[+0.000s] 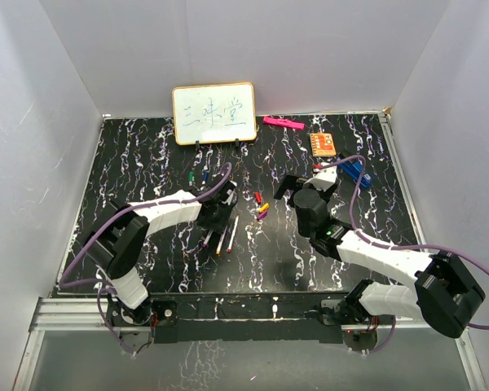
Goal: Insert the pens into the pen caps
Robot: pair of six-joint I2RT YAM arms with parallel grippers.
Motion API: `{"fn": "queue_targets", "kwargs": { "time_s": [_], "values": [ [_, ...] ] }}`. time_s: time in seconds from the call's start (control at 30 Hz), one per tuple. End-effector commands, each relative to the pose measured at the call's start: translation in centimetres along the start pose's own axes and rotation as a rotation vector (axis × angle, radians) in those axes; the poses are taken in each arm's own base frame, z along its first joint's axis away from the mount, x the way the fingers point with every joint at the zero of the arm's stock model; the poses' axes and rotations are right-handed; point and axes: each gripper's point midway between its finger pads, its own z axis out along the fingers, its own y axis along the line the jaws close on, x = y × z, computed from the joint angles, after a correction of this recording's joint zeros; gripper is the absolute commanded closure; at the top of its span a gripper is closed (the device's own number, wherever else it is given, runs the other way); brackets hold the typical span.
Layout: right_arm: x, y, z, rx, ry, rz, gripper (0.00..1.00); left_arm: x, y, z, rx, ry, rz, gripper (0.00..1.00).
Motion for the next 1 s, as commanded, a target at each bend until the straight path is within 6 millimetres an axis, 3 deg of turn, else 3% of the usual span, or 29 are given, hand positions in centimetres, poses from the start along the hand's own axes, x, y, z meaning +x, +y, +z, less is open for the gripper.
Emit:
{"fn": "queue_targets", "kwargs": {
  "time_s": [0.0, 0.07, 0.17, 0.37, 0.7, 0.9, 0.97],
  "values": [
    [-2.1, 0.5, 0.2, 0.015, -0.042, 0.052, 0.03, 5.7, 1.8, 1.4, -0.056, 0.200, 0.026, 0.62],
    [-2.0, 0.4, 0.2, 0.022, -0.041, 0.053, 0.03, 5.9, 1.9, 1.4, -0.053, 0.207, 0.015, 0.67],
    [-1.9, 0.3, 0.2, 0.029, -0.042, 0.057, 0.03, 6.3, 2.3, 1.4, -0.064, 0.219, -0.006, 0.83],
    [-2.1, 0.2, 0.1, 0.035, -0.043, 0.055, 0.03, 7.1, 1.8, 1.2, -0.035, 0.262, -0.028, 0.72],
    [-1.9, 0.1, 0.4, 0.048, -0.037, 0.042, 0.03, 8.9, 0.7, 1.4, 0.019, 0.331, -0.059, 0.71],
    [-2.1, 0.0, 0.2, 0.051, -0.038, 0.055, 0.03, 10.0, 0.4, 1.2, 0.038, 0.362, -0.075, 0.76],
    [-2.1, 0.0, 0.1, 0.049, -0.039, 0.065, 0.03, 9.9, 0.3, 1.5, 0.040, 0.362, -0.076, 0.85]
  ]
}}
